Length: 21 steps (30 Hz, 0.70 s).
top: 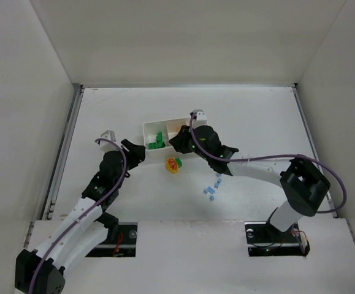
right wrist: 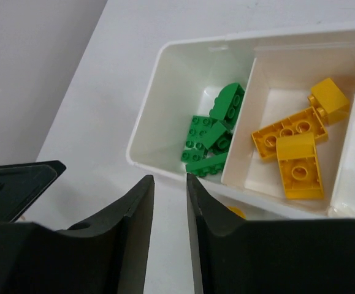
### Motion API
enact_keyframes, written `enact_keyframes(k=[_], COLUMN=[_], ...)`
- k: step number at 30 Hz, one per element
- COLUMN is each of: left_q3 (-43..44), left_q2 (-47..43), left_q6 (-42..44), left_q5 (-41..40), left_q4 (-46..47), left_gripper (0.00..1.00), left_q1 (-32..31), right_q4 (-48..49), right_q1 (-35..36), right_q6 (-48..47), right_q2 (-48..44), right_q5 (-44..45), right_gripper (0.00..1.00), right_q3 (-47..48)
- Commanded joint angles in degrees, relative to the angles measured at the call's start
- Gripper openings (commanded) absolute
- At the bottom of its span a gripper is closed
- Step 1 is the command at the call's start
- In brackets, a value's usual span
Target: Sort the legos into containers by color
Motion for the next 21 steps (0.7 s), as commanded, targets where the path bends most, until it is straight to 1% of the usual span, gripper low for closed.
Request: enact_keyframes(k=[1,3,4,5,8,11,15,21], left_q3=[1.7,1.8,1.7,1.5,1.2,0.9,0.2,-1.1], left_q2=[-0.8,-1.5,-1.6,-1.5,0.3,2.4,3.5,3.5], left_q6=[0.0,0.1,0.3,0.3,0.0,-0.5,-1.2,-2.3], left_q5=[0.5,0.5,0.7,0.9,1.2,0.5,-1.4,-2.1], left_q4=[-1.1,-1.8,-1.9,-2.0,-2.1,-1.9,-1.6,-1.4], left_gripper=[0.50,0.49,0.49,0.48,0.47,0.47,0.47,0.47], left_q1=[-1.6,-2.8,-3.6,-4.5,-8.0,-11.6,-14.2,-14.8], right_q4=[0.3,-0.6,-0.9,-1.3,-2.0,-3.2,-3.1,-3.0], right_q1=[1.7,2.9,3.6,4.1,4.9,4.8,4.9,4.4], right_q6=[-1.3,-1.5,-1.5,-1.4,-1.2,-0.7,-0.6,-0.4], right_q2=[-2.8,-3.0,-3.1,-3.1,-2.7,-0.6,3.1,7.3], right_q5=[1.4,1.8,2.5,3.4,6.3,6.7,5.4,3.5], right_gripper=[0.31,0.31,0.33,0.37,0.56,0.68,0.76,0.86], right_q3=[-3.8,-6.4,-7.7,-8.6,-10.4,-10.1,-7.8,-4.9])
